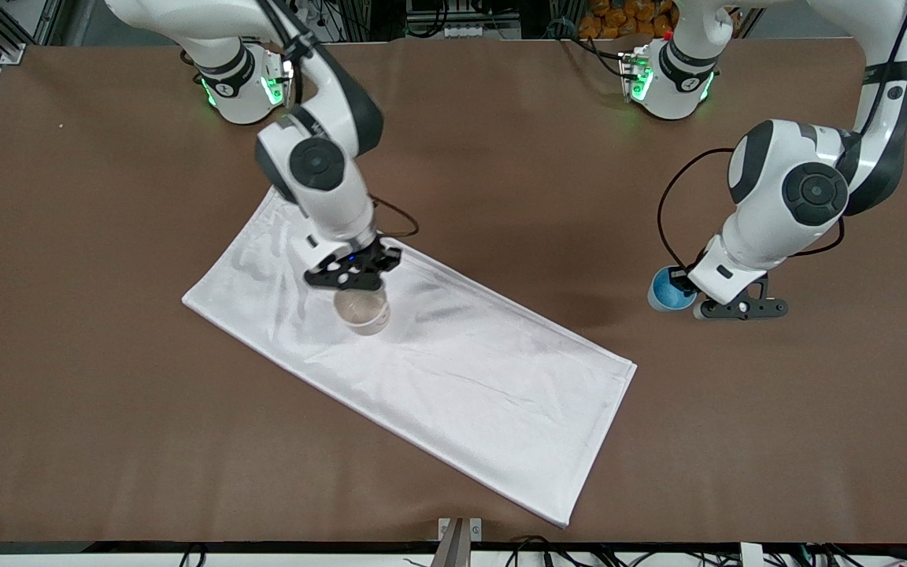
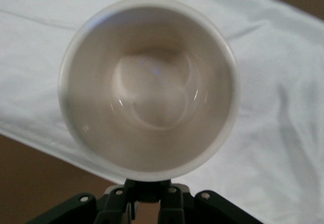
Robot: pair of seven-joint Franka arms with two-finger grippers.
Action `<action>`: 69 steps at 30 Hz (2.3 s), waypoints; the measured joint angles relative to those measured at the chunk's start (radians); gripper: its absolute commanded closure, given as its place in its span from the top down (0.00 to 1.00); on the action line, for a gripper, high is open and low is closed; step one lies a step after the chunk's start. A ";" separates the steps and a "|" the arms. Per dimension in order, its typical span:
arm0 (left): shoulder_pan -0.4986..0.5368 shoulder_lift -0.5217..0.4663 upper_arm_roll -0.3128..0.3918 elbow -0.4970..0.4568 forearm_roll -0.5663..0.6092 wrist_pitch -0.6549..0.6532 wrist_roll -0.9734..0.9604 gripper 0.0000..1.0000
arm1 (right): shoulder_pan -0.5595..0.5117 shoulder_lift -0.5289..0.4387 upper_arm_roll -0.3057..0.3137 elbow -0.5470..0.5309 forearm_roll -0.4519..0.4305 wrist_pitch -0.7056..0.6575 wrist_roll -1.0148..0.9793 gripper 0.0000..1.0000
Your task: Place blue cup into white mug on table
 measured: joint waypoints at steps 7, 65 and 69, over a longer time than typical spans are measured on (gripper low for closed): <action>0.000 -0.047 0.000 -0.048 0.000 0.000 0.001 0.00 | 0.156 0.058 0.002 0.073 -0.029 -0.008 0.166 0.00; -0.012 -0.126 -0.302 -0.108 -0.050 -0.054 -0.352 0.00 | 0.160 0.091 0.227 0.426 -0.115 -0.345 0.340 1.00; -0.014 -0.124 -0.333 -0.102 -0.061 -0.054 -0.402 0.00 | 0.075 -0.028 0.243 0.423 -0.047 -0.440 0.227 1.00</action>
